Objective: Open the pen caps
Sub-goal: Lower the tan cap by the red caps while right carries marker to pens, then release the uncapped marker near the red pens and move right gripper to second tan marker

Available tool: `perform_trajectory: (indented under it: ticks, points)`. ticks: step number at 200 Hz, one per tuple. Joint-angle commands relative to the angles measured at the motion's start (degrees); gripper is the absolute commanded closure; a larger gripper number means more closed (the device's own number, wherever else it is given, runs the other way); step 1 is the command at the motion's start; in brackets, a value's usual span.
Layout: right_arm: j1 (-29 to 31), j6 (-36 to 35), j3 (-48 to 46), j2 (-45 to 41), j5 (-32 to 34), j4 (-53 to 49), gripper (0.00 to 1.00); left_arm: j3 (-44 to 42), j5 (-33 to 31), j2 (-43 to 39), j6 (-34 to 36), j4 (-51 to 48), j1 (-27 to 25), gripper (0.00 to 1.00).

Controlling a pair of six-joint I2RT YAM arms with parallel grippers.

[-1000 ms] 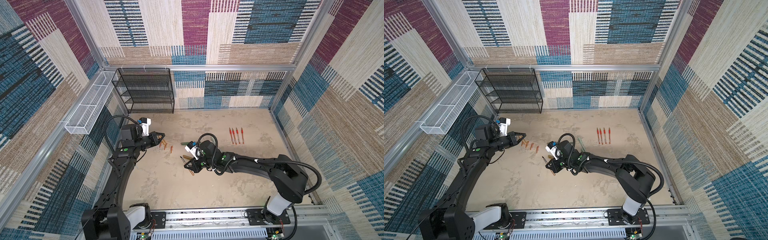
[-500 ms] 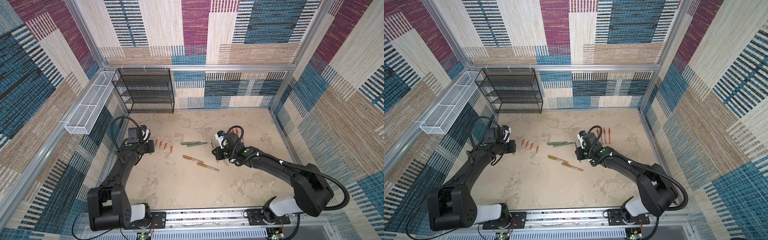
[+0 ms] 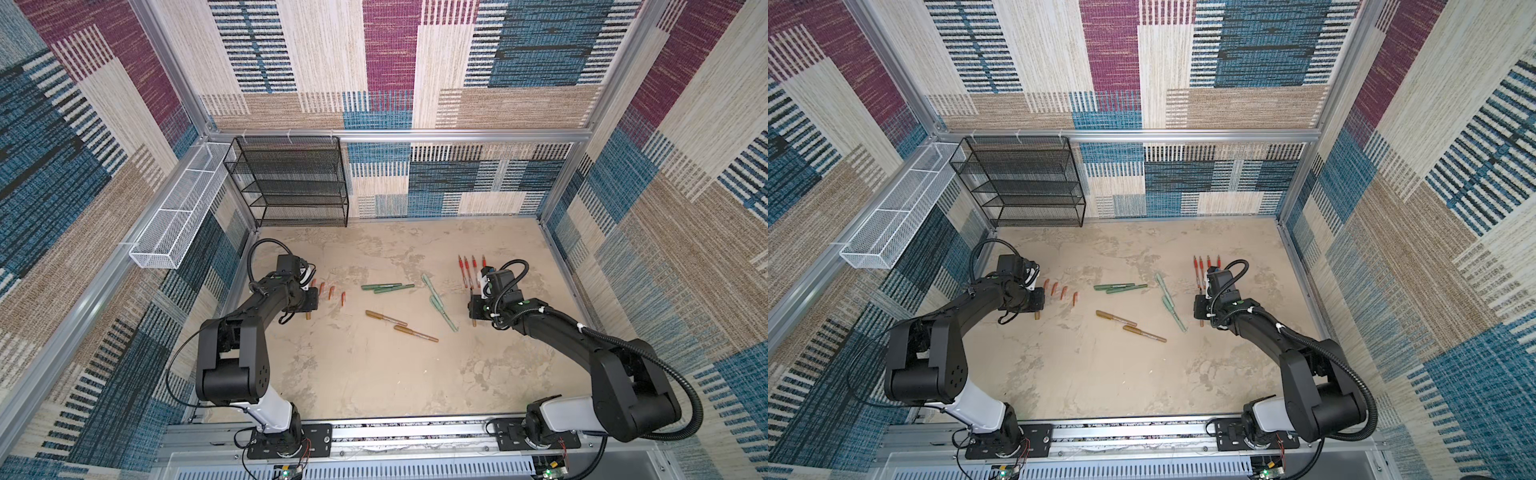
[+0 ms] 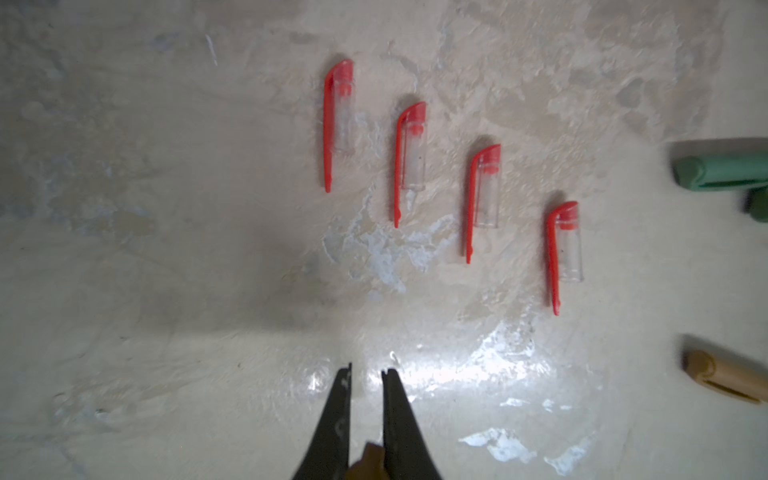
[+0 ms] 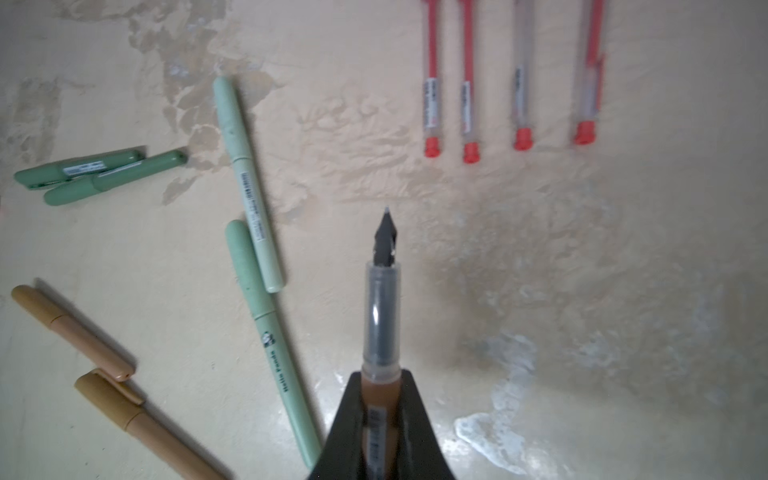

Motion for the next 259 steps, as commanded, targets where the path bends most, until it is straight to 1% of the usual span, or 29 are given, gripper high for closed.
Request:
perform_trajectory:
  ticks: [1, 28, 45, 54, 68, 100, 110, 138, 164, 194, 209, 224, 244, 259]
  points:
    - [-1.07, -0.84, -0.52, 0.29, -0.07, 1.34, 0.96, 0.65, -0.68, 2.17, 1.63, -0.99, -0.26, 0.96]
    - [-1.83, -1.24, -0.33, 2.62, 0.34, 1.34, 0.93, 2.47, -1.98, 5.29, 2.12, -2.66, -0.52, 0.95]
    - [-1.92, -2.16, 0.29, 4.78, 1.98, 1.49, 0.92, 3.03, -3.05, 6.66, 1.88, -2.76, -0.71, 0.91]
    - [-1.97, -2.41, 0.88, 5.96, 3.15, 1.29, 0.91, 3.28, -3.25, 7.17, 1.48, -2.76, -0.77, 0.86]
    - [-2.16, -2.46, 1.68, 7.72, 4.06, 0.98, 0.89, 3.56, -3.48, 7.51, 1.20, -3.22, -0.94, 0.77]
    - [-2.26, -2.83, 3.14, 10.11, 4.22, 1.04, 0.80, 2.71, -3.96, 5.80, 0.62, -2.13, -0.95, 0.56]
    - [-2.20, -2.73, 3.72, 10.59, 4.87, 0.29, 0.77, 2.60, -3.59, 4.74, 0.28, -2.24, -0.95, 0.52]
    - [-2.25, -2.55, 5.07, 9.70, 4.03, -1.23, 0.68, 2.11, -4.14, -0.02, 0.49, -2.00, -0.97, 0.46]
    - [-2.07, -2.64, 6.71, 6.24, 2.68, -4.08, 0.66, 1.84, -2.39, -5.05, -0.36, -2.04, -0.95, 0.42]
    - [-0.51, -3.15, 6.75, -1.45, -0.60, -5.88, 0.63, -0.05, 0.04, -12.67, -0.40, -0.68, -0.95, 0.38]
    - [1.28, -3.76, 6.14, -4.22, -2.63, -6.03, 0.62, -2.09, 1.39, -16.63, -0.88, 1.28, -0.95, 0.34]
    - [4.32, -4.41, 5.83, -5.51, -3.61, -6.46, 0.60, -3.61, 2.62, -20.81, -0.95, 2.15, -0.86, 0.29]
    - [9.83, -6.18, 5.22, -5.55, -3.74, -6.19, 0.57, -6.02, 3.36, -25.70, -1.04, 4.01, -0.77, 0.25]
    - [12.92, -7.01, 4.38, -4.62, -3.58, -5.00, 0.53, -7.05, 5.97, -27.44, -1.65, 4.75, -0.39, 0.23]
